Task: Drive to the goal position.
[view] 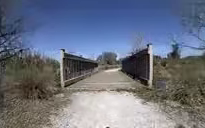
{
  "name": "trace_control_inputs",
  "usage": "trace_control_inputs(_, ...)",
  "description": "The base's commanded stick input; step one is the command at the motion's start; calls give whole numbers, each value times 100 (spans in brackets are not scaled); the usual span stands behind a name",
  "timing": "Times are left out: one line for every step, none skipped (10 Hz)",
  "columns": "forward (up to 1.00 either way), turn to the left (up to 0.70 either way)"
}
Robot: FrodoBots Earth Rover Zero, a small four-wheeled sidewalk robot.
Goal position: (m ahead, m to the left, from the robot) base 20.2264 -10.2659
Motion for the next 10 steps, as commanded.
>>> trace_control_inputs(70,8)
trace_control_inputs(70,19)
trace_control_inputs(70,8)
trace_control_inputs(70,3)
trace_control_inputs(70,3)
trace_control_inputs(70,5)
trace_control_inputs(70,3)
trace_control_inputs(70,3)
trace_control_inputs(70,3)
trace_control_inputs(70,2)
